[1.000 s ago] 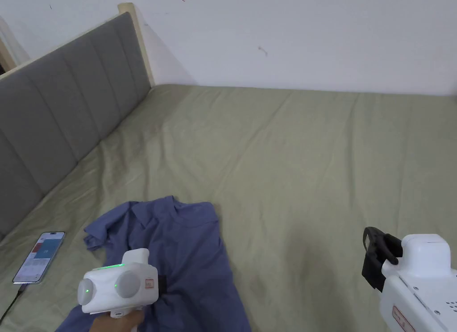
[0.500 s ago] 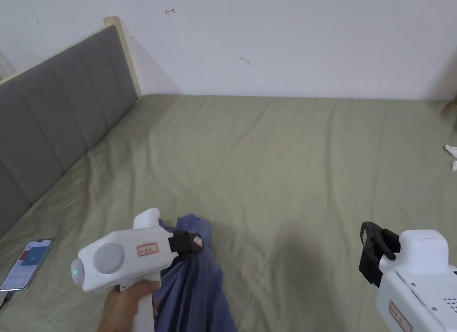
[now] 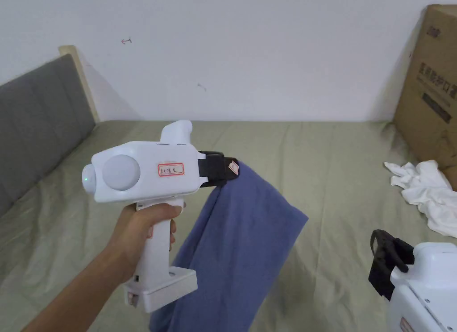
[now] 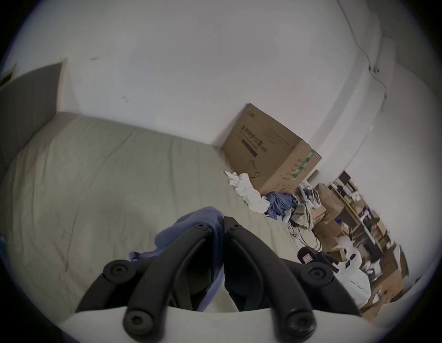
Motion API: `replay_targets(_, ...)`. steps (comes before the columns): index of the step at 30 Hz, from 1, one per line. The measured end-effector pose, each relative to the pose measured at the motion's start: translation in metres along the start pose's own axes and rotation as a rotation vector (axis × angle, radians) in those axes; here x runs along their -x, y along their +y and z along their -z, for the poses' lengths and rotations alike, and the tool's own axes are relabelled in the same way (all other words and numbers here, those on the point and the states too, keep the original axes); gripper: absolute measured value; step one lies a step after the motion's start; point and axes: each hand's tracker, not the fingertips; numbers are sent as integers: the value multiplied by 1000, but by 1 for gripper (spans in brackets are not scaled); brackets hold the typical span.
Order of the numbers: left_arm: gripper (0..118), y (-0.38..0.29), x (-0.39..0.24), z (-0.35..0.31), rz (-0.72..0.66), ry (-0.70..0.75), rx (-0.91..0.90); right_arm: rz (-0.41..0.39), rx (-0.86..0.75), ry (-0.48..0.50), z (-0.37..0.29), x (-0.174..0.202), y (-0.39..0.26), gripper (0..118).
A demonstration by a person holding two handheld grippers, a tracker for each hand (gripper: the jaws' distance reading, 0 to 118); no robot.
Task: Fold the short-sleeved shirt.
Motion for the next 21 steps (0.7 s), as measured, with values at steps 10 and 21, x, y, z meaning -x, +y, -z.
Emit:
replay_targets(10,11,-29,-61,92,164,-66,149,7,-33,-107,-22,-46,12,3)
replay_targets(21,11,-209,-46,192,238,31,525,32,38,-156,-26,-69,-17,3)
